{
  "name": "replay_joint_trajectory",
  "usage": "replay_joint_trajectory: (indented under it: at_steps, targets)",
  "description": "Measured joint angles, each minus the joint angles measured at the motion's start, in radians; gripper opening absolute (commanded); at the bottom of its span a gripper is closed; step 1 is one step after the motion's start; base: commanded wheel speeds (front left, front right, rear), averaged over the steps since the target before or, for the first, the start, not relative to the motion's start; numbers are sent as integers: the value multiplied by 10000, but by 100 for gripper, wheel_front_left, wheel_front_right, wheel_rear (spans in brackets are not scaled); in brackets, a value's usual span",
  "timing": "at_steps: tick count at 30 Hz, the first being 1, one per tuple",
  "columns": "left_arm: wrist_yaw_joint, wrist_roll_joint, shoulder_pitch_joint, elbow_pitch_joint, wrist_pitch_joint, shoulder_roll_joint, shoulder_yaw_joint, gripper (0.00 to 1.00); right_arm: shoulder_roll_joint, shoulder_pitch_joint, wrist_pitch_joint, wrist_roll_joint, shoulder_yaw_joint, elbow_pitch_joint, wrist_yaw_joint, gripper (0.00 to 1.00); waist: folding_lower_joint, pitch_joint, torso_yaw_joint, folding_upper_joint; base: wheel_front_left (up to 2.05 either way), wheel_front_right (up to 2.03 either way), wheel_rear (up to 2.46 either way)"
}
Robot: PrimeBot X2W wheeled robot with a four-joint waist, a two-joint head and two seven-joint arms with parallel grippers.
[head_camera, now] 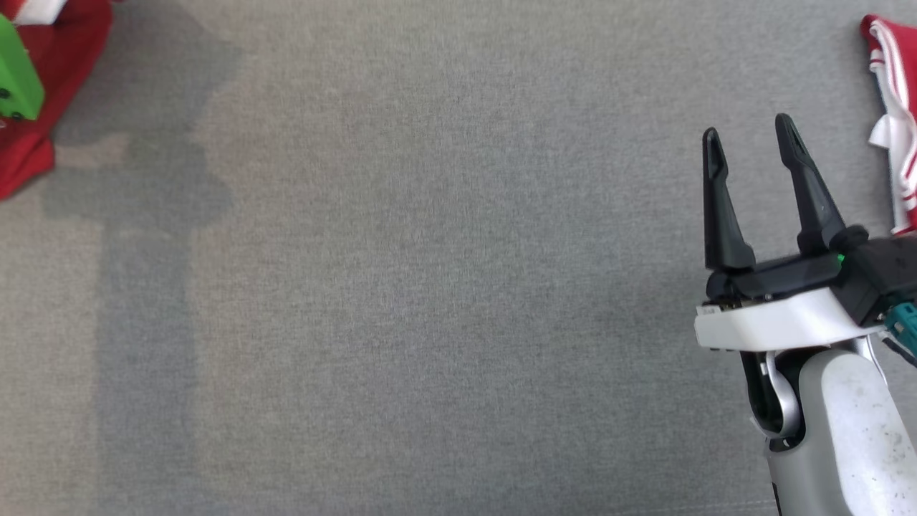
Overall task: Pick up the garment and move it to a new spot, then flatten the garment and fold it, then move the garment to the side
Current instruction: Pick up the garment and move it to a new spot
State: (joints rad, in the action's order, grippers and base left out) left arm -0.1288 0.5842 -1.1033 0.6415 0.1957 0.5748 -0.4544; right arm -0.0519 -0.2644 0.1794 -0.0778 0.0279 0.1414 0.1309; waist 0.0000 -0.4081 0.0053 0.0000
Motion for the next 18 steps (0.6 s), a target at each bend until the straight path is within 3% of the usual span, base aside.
replay_joint_trajectory:
  at_steps: [11,18]
  targets:
    - [-2,1689,686,-3590,600,692,-2635,0,12,1081,305,-662,-293,-671,0,100,0,2094,-324,0,0,0,0]
    - [-2,2180,1139,-5221,759,476,-3910,0,10,1422,378,-945,-261,-825,0,100,-1,2823,-978,1,0,0,0]
